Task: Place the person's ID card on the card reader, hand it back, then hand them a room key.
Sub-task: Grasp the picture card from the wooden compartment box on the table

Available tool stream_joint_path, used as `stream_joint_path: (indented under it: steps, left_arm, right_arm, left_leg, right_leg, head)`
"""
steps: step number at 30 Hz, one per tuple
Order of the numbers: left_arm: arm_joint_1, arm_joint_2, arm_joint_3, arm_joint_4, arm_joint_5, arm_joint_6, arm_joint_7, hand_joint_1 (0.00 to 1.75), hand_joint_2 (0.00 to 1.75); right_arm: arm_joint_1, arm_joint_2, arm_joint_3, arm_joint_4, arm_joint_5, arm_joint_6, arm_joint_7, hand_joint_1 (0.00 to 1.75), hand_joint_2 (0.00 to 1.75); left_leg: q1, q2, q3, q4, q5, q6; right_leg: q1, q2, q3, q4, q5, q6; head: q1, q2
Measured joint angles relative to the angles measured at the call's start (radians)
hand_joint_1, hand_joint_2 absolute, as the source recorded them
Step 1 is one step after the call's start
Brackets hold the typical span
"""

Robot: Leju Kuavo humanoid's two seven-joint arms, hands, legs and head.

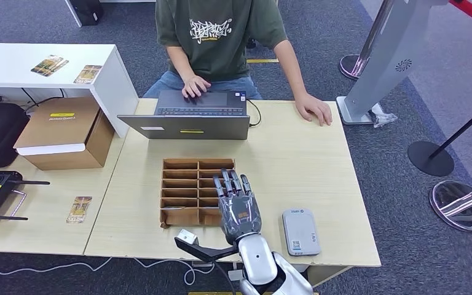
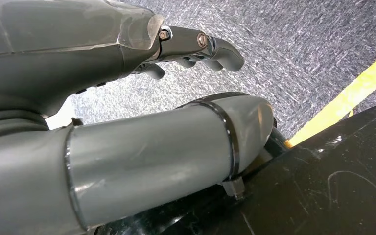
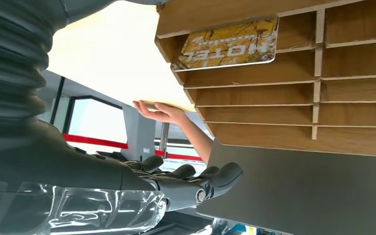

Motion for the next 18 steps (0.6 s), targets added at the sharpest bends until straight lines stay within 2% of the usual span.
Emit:
stream_joint_path:
  steps: [18]
  left_arm:
    - [-0.004,-0.004,0.000,0.000,0.001,0.003,0.012,0.00,0.00]
  right_arm:
    - [-0.007,0.033,-0.022,0.021,-0.007,-0.009,0.030,0.00,1.75]
  left_leg:
    - [0.000,0.000,0.000,0.000,0.000,0.000]
  right_leg:
    - [0.000,0.000,0.000,0.000,0.000,0.000]
  head:
    - [0.000,0.000]
